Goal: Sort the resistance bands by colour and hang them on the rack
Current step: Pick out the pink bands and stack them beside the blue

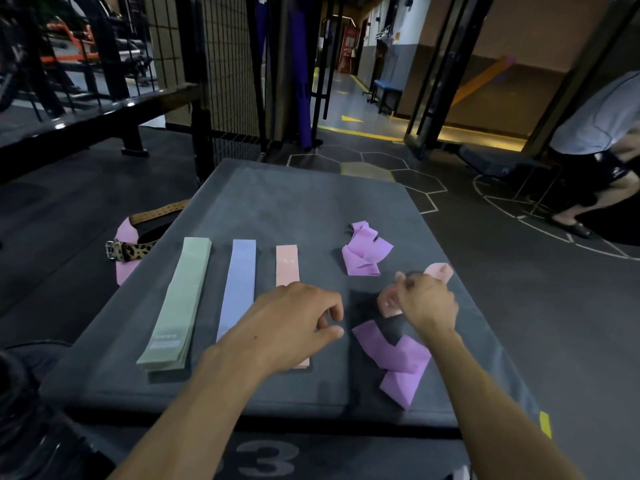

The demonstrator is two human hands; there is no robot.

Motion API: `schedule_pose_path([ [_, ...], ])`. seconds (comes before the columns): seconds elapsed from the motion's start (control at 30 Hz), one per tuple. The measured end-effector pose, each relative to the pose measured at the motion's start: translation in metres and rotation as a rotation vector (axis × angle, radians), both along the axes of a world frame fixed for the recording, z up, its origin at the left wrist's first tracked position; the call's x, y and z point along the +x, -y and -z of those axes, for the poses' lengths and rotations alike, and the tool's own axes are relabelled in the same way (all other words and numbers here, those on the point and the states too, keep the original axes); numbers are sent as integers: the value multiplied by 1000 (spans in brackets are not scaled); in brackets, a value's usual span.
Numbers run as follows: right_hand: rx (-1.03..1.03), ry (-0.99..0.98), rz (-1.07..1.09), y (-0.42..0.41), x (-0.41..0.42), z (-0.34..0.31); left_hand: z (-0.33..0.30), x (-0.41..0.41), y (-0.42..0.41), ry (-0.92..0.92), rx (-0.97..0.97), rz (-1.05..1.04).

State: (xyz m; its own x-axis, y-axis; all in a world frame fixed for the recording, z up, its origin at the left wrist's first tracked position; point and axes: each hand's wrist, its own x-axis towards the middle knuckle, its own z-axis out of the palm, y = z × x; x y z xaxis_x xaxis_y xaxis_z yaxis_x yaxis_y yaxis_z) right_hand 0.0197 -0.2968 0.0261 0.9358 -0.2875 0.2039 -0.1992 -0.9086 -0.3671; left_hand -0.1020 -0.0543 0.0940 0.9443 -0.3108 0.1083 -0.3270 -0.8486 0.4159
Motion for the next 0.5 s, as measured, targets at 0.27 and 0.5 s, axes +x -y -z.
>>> schedule_pose_path([
  [0.27, 636, 91, -350, -12, -45, -93, 1, 9, -14, 137, -199, -204],
  [0.5, 1155, -184, -811, -36, -93, -123, 7, 13, -11, -283, -962, -407],
])
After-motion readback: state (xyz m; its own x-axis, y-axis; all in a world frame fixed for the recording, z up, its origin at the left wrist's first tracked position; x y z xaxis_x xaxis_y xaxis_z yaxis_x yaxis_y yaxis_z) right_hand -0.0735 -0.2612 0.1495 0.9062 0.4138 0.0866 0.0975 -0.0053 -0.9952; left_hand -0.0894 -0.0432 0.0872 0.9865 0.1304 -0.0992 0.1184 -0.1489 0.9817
